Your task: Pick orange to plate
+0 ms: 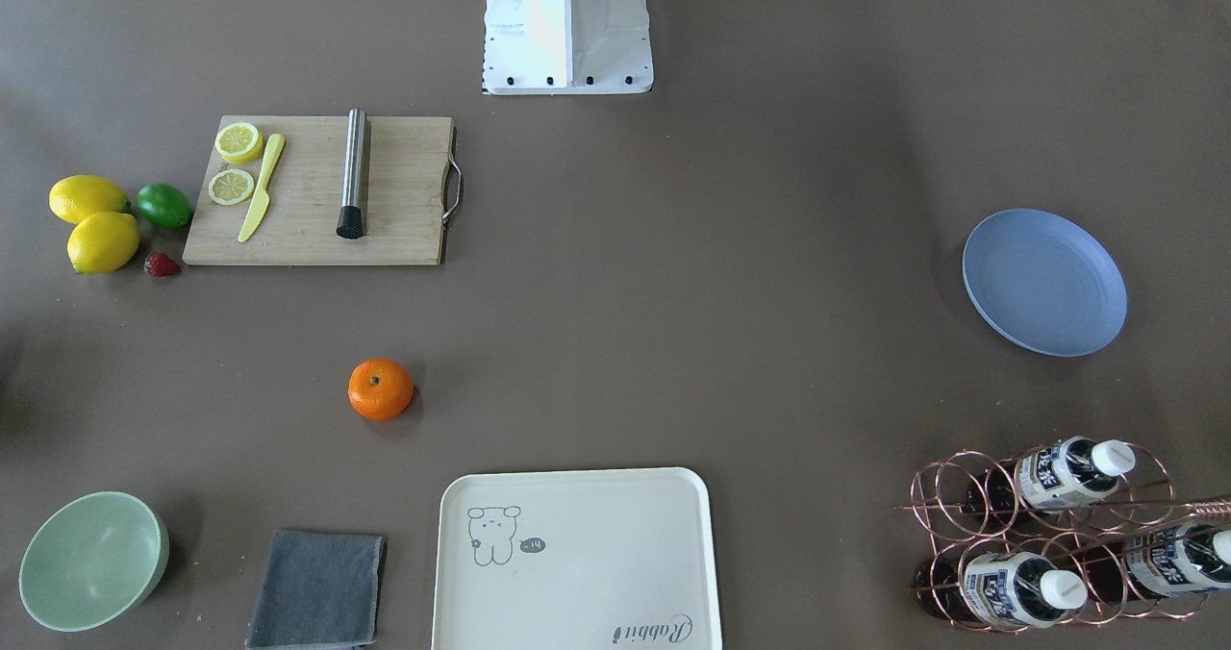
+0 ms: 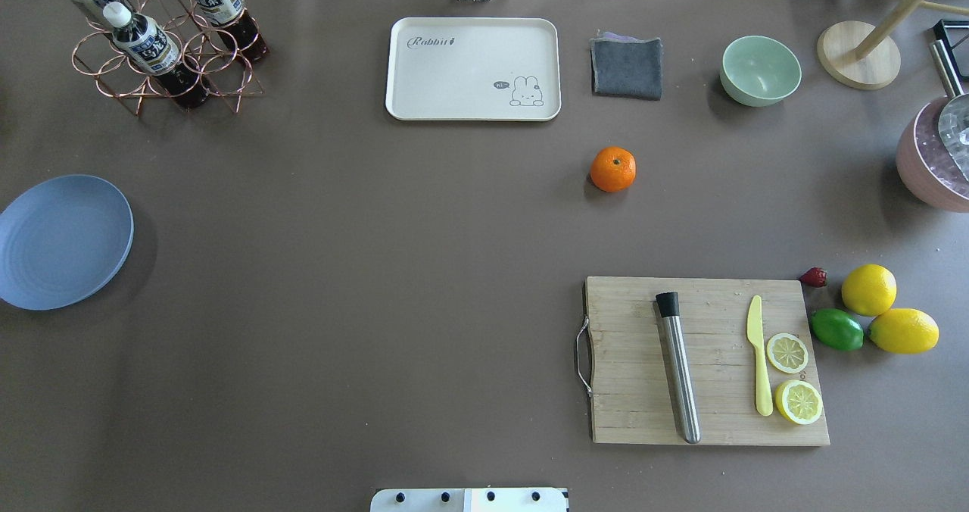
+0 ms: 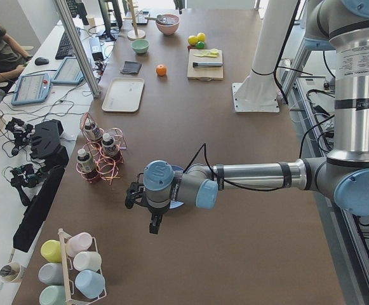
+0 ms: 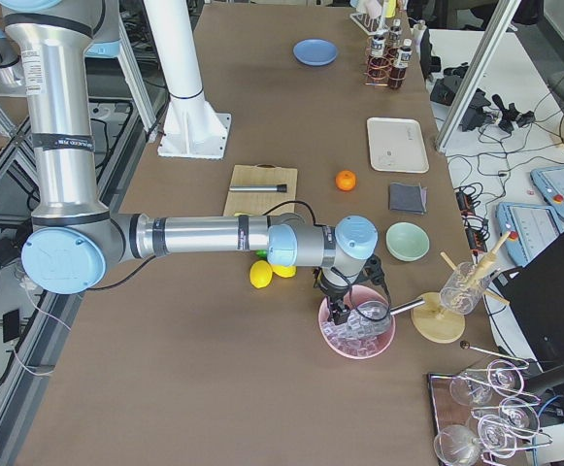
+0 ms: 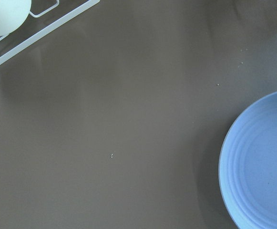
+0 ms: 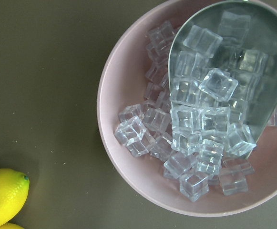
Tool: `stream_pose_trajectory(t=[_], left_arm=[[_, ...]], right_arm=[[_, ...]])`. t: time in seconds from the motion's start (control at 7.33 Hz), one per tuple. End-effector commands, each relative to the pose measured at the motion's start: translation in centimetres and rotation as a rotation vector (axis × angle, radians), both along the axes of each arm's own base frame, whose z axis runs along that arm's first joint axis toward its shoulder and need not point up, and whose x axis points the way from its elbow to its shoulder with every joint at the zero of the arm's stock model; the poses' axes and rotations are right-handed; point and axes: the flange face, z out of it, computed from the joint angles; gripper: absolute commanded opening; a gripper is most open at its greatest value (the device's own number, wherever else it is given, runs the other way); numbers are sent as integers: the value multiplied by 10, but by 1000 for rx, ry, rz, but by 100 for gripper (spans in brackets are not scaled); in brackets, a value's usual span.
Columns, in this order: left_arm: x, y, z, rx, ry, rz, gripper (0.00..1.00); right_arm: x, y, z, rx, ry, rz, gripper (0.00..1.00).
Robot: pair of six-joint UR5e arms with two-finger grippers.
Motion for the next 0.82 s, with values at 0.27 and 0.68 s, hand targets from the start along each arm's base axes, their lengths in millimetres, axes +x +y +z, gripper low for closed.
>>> stream_pose_trajectory(t=[0.27, 0.68], left_arm=[[1, 0, 1, -2, 2, 1, 97], [1, 0, 2, -5, 0, 2, 97]], right_arm=[[-3, 0, 8, -10, -1, -6, 100], [-14, -2, 10, -16, -7, -26, 100]])
